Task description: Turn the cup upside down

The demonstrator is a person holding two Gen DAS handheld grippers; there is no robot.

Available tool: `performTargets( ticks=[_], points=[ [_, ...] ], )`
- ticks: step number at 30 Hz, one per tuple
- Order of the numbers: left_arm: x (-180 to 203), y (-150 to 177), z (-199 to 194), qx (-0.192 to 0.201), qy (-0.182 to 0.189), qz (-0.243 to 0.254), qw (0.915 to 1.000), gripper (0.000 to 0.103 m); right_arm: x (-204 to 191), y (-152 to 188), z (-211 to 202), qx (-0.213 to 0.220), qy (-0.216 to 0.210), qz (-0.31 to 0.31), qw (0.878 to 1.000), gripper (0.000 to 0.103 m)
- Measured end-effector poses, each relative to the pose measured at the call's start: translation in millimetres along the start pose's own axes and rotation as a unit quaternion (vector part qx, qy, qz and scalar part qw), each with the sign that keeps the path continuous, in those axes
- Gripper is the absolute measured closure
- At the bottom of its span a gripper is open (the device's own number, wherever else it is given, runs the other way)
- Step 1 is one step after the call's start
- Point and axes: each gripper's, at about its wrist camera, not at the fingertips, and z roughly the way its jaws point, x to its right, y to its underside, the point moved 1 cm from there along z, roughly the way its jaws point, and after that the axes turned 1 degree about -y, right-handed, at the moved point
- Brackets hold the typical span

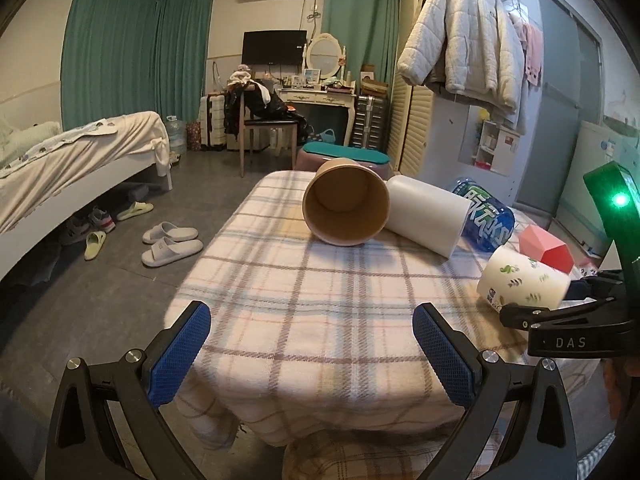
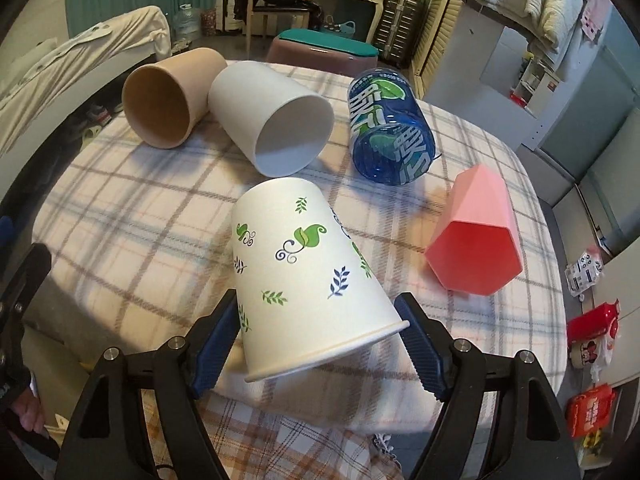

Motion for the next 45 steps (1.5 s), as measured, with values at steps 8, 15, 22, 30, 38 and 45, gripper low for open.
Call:
performTargets(
  ticks=[8, 15, 22, 30, 38, 45],
  points=[
    [14.8, -7.2, -8.0, 0.000, -0.011, 0.010, 0.9999, 0.000, 15.7, 2.5, -21.9, 0.056, -0.039, 0.019, 0.997, 0.013],
    [58.2, -23.5, -11.6, -0.015, -0.009, 0.037, 0.9992, 0.000, 48.3, 21.5, -60.2, 0.116, -0.028, 0.025, 0.993, 0.013],
    [108.2, -44.8, -0.3, -0.055, 0.014, 0.033, 0.9978, 0.000, 97.8, 38.6, -81.0, 0.165, 0.002, 0.039, 0.985, 0.013],
    [155.6, -61.2, 25.3, -0.106, 0.015, 0.041, 0.9934, 0.000, 145.9, 34.0, -77.3, 0.182, -0.007, 0.072, 0.981, 0.013],
    [172.1, -57.6, 69.6, -0.189, 0.015, 0.029, 0.9815, 0.001, 163.0, 30.7, -55.3, 0.179, 0.032, 0.070, 0.981, 0.013],
    [186.0, -46.2, 93.2, -0.259, 0.007, 0.048, 0.9646, 0.001, 161.4, 35.7, -41.6, 0.186, 0.066, 0.043, 0.979, 0.013]
  ],
)
